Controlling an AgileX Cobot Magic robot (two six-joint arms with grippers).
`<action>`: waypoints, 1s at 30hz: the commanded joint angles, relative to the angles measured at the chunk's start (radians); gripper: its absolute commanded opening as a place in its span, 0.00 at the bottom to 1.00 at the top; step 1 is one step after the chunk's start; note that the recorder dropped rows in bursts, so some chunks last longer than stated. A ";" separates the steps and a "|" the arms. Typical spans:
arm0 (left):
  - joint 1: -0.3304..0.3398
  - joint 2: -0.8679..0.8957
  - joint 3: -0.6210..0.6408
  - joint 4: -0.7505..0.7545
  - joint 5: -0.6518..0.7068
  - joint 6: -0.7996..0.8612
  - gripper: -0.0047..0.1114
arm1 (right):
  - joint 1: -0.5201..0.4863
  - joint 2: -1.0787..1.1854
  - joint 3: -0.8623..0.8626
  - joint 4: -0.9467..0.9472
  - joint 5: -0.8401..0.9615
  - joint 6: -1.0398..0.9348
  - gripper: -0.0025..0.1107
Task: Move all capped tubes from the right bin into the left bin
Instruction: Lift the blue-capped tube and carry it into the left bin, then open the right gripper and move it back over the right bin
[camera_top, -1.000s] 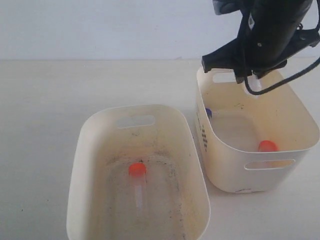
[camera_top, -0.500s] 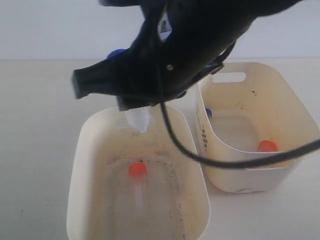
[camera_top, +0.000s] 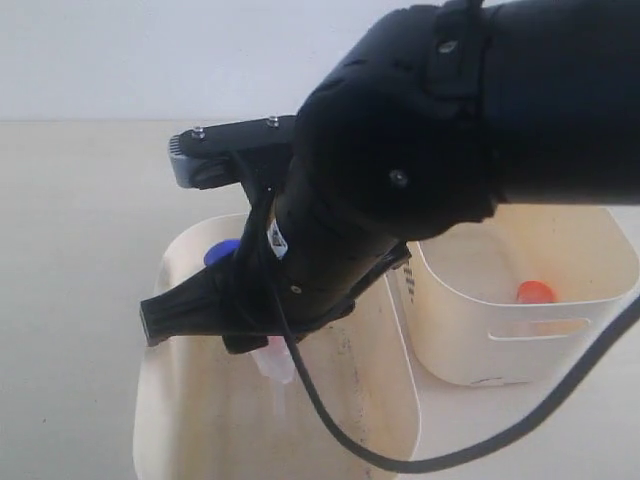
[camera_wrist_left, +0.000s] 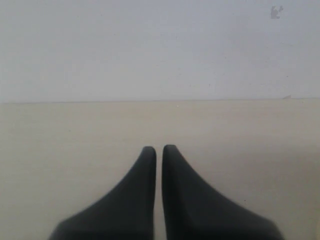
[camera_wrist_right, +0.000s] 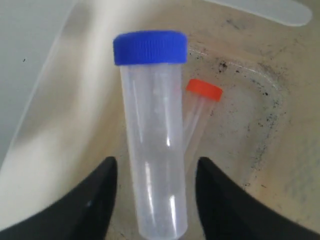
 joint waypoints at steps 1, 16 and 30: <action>-0.007 0.004 -0.002 -0.003 -0.007 -0.004 0.08 | 0.001 -0.003 0.005 -0.015 -0.008 0.002 0.61; -0.007 0.004 -0.002 -0.003 -0.007 -0.004 0.08 | -0.051 -0.100 -0.057 -0.356 0.195 0.050 0.11; -0.007 0.004 -0.002 -0.003 -0.007 -0.004 0.08 | -0.515 -0.131 -0.076 -0.080 0.154 -0.234 0.02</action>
